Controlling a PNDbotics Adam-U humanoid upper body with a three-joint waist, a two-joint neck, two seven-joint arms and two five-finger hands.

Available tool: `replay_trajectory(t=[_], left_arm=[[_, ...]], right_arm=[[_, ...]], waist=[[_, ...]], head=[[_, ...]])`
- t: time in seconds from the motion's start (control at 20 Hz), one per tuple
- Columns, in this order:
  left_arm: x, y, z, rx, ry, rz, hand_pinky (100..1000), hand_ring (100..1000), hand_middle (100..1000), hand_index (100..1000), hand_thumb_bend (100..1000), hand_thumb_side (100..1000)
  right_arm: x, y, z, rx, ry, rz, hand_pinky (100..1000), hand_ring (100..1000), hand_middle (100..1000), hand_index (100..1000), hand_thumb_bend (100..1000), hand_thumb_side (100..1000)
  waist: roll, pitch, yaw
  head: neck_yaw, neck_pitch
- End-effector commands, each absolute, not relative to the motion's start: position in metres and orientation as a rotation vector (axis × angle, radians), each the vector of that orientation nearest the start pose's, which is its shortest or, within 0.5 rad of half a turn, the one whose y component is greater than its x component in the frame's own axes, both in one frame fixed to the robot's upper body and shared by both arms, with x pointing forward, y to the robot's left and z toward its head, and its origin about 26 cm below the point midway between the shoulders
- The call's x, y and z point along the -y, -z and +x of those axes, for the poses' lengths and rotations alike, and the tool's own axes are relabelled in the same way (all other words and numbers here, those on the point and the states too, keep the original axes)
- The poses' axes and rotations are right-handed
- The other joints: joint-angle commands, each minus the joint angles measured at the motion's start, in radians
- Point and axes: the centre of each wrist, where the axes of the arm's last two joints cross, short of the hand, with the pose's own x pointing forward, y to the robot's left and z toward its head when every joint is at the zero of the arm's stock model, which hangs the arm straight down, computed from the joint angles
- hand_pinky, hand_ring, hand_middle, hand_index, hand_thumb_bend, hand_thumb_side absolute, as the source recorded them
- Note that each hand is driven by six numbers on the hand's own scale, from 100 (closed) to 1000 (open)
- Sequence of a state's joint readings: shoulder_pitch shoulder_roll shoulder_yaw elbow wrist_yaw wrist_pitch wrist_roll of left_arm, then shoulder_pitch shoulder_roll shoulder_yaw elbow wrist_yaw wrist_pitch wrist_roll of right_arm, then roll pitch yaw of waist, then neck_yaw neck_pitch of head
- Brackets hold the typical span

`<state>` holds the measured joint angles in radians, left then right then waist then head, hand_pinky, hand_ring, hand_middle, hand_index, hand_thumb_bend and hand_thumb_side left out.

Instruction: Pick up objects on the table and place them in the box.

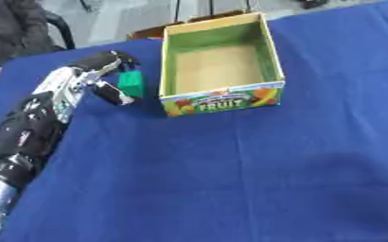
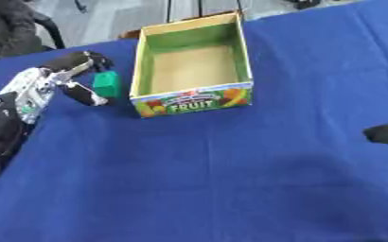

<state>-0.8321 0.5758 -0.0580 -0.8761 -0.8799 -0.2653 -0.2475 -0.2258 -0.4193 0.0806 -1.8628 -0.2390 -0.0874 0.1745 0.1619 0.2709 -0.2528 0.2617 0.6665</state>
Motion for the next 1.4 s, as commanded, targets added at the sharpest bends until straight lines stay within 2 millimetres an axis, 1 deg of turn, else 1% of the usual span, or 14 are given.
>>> replay_trajectory(t=[0.05,0.25,0.3,0.45,0.5,0.55,0.6,0.75,0.8,0.85,0.95,1.05,1.15,1.4], left_arm=[[-0.377,-0.186,0.458,1.387,1.323,1.030,718,673,700,868,538,242],[-0.377,-0.181,0.457,1.371,1.316,1.036,672,609,629,814,546,247],[-0.377,-0.179,0.457,1.366,1.314,1.035,672,609,629,814,546,247],[-0.377,-0.175,0.457,1.357,1.309,1.027,585,519,531,731,531,239],[-0.377,-0.174,0.457,1.357,1.305,1.025,551,486,497,692,525,233],[-0.377,-0.173,0.457,1.361,1.298,1.025,508,444,453,631,522,224],[-0.377,-0.172,0.457,1.365,1.290,1.026,500,436,445,620,515,225],[-0.376,-0.169,0.457,1.392,1.252,1.020,382,259,239,414,484,211],[-0.376,-0.168,0.457,1.406,1.233,1.018,379,250,229,405,483,212],[-0.376,-0.168,0.458,1.421,1.215,1.013,364,197,168,348,482,214],[-0.375,-0.169,0.458,1.451,1.190,0.995,350,163,121,307,497,197],[-0.372,-0.177,0.458,1.481,1.191,0.976,349,156,108,297,497,192],[-0.369,-0.190,0.457,1.514,1.200,0.957,351,156,107,297,489,194],[-0.358,-0.243,0.449,1.645,1.195,0.961,353,152,103,296,475,185]], right_arm=[[0.275,-0.161,0.307,2.109,-0.558,0.152,749,696,515,548,100,880],[0.275,-0.161,0.307,2.109,-0.558,0.152,749,696,515,548,100,882],[0.275,-0.161,0.307,2.109,-0.558,0.151,749,696,515,548,100,882],[0.275,-0.161,0.307,2.111,-0.559,0.152,749,697,515,548,100,883],[0.275,-0.161,0.307,2.111,-0.559,0.151,749,697,515,548,100,883],[0.275,-0.161,0.307,2.112,-0.559,0.151,749,697,515,548,100,883],[0.275,-0.161,0.307,2.112,-0.559,0.152,749,697,515,548,100,883],[0.275,-0.161,0.307,2.113,-0.559,0.152,749,697,515,548,100,883],[0.275,-0.162,0.307,2.114,-0.559,0.151,749,697,515,548,100,883],[0.275,-0.162,0.307,2.115,-0.559,0.151,749,697,515,548,100,882],[0.275,-0.162,0.307,2.116,-0.558,0.151,749,697,515,548,100,882],[0.275,-0.162,0.307,2.116,-0.556,0.149,749,697,515,548,100,881],[0.275,-0.161,0.307,2.115,-0.552,0.149,749,697,515,548,100,880],[0.276,-0.160,0.307,2.111,-0.548,0.147,749,697,515,548,100,878]], waist=[[-0.006,-0.014,0.002],[-0.005,-0.011,0.001],[-0.005,-0.010,0.001],[-0.006,-0.008,-0.002],[-0.006,-0.007,-0.003],[-0.006,-0.006,-0.004],[-0.006,-0.006,-0.005],[-0.007,-0.004,-0.007],[-0.007,-0.003,-0.008],[-0.008,-0.003,-0.008],[-0.009,-0.003,-0.009],[-0.010,-0.005,-0.009],[-0.011,-0.007,-0.007],[-0.015,-0.015,-0.002]], head=[[0.003,-0.006],[0.002,-0.007],[0.002,-0.008],[0.001,-0.010],[0.001,-0.010],[0.001,-0.011],[0.001,-0.011],[0.001,-0.011],[0.001,-0.011],[0.000,-0.011],[-0.002,-0.011],[-0.003,-0.010],[-0.004,-0.009],[-0.007,-0.006]])
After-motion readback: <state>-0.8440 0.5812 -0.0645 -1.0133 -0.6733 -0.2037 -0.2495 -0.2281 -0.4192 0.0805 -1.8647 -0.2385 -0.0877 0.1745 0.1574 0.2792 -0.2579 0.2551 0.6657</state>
